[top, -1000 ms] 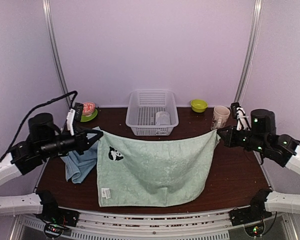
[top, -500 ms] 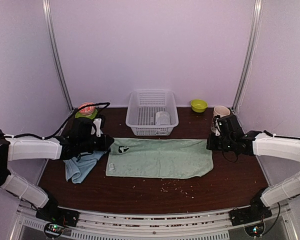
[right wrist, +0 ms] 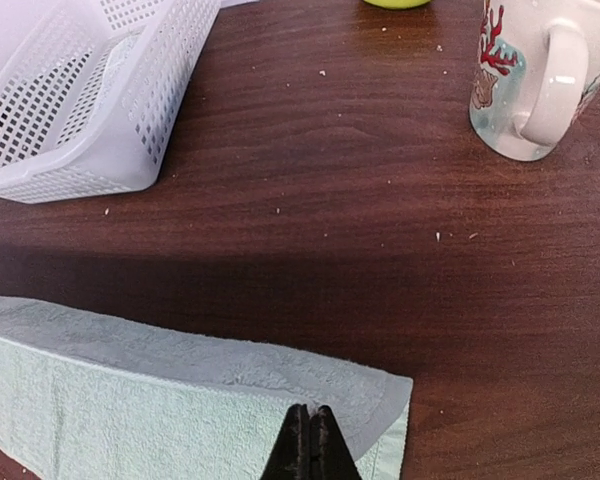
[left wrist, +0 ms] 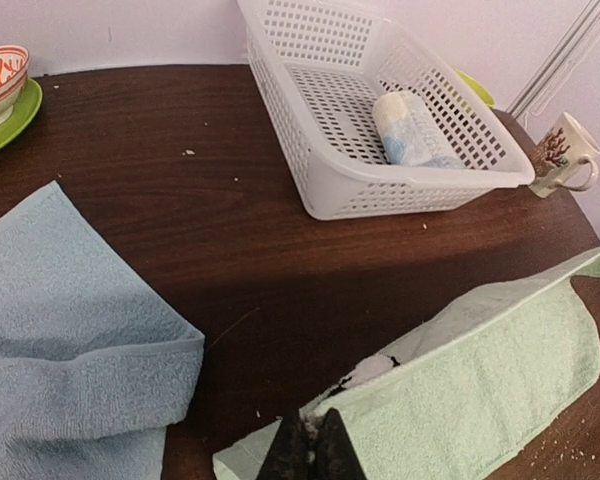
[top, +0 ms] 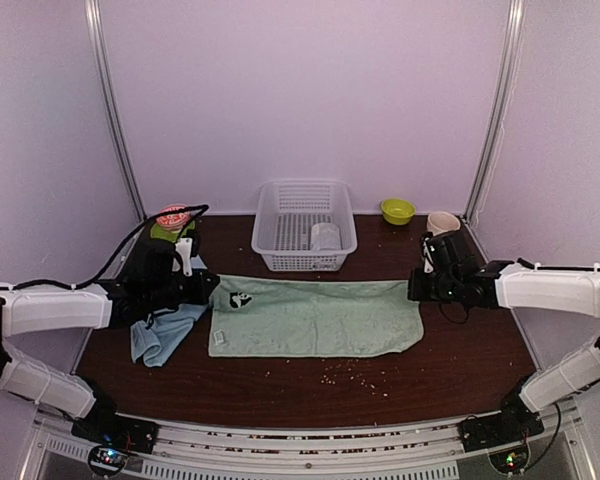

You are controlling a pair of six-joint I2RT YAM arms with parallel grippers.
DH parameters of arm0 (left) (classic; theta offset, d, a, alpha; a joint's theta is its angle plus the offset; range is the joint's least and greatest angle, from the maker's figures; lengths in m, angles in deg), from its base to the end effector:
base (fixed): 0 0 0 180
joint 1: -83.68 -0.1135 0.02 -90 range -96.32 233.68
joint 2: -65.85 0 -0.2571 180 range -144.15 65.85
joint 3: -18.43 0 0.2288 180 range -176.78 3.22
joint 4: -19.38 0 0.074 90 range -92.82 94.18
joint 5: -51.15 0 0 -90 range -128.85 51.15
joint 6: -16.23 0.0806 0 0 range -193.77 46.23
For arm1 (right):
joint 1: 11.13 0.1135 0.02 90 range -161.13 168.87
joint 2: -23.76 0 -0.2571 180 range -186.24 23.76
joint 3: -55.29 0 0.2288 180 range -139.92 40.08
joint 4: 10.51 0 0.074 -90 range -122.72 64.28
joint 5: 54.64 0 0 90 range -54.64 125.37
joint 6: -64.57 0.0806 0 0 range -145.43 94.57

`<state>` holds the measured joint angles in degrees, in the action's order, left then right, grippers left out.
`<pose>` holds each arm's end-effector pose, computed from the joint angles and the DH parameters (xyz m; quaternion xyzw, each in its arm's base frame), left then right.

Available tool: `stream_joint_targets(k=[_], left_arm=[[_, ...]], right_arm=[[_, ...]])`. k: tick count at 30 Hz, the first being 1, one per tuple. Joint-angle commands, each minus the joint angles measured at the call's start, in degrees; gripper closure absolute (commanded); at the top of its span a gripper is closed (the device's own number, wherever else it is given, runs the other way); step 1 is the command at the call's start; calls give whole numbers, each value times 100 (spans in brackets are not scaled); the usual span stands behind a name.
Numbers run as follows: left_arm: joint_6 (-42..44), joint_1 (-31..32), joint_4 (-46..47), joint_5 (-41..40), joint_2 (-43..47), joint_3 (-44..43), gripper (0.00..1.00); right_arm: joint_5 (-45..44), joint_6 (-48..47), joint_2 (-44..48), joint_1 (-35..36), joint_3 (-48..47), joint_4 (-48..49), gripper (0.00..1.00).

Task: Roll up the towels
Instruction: Fold the towel at the center of the board.

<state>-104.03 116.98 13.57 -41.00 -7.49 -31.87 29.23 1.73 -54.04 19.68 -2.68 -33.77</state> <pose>0.2459 -0.1579 0.1957 0.0133 0.8608 -0.2541 0.4408 0.2565 0.1429 0.1819 -0.0079 0.9163 0.1497 0.3714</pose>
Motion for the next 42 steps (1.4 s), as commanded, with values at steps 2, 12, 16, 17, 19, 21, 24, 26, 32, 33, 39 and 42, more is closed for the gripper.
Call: stream_joint_targets(k=[2, 12, 16, 17, 19, 21, 24, 26, 32, 33, 39, 42], left_arm=[[17, -23, -75, 210, 478, 562, 100], [-96, 134, -356, 242, 470, 813, 100], [-94, 179, -535, 142, 583, 850, 100], [-98, 178, -550, 123, 603, 874, 100], [-94, 188, -564, 95, 616, 921, 100], [-94, 191, -588, 89, 612, 942, 100], [-91, 198, -680, 83, 630, 928, 100], [-69, 202, -776, 88, 660, 911, 100], [92, 219, -1182, 168, 641, 754, 100], [109, 227, -1237, 190, 574, 728, 100], [109, 346, -1230, 234, 172, 630, 100], [95, 436, -1186, 220, -19, 565, 100]], right_arm=[[75, 17, 495, 120, 498, -178, 100], [200, 127, 763, 506, 781, -387, 100], [187, 188, 856, 640, 896, -447, 100], [176, 205, 874, 652, 931, -452, 100], [174, 232, 902, 656, 996, -448, 100], [158, 246, 930, 663, 1035, -457, 100], [157, 264, 1028, 664, 1106, -504, 100], [173, 276, 1111, 665, 1148, -560, 100], [282, 288, 1284, 729, 1315, -660, 100], [306, 294, 1285, 739, 1332, -663, 100], [379, 363, 1188, 850, 1450, -572, 100], [376, 396, 1101, 906, 1464, -515, 100]])
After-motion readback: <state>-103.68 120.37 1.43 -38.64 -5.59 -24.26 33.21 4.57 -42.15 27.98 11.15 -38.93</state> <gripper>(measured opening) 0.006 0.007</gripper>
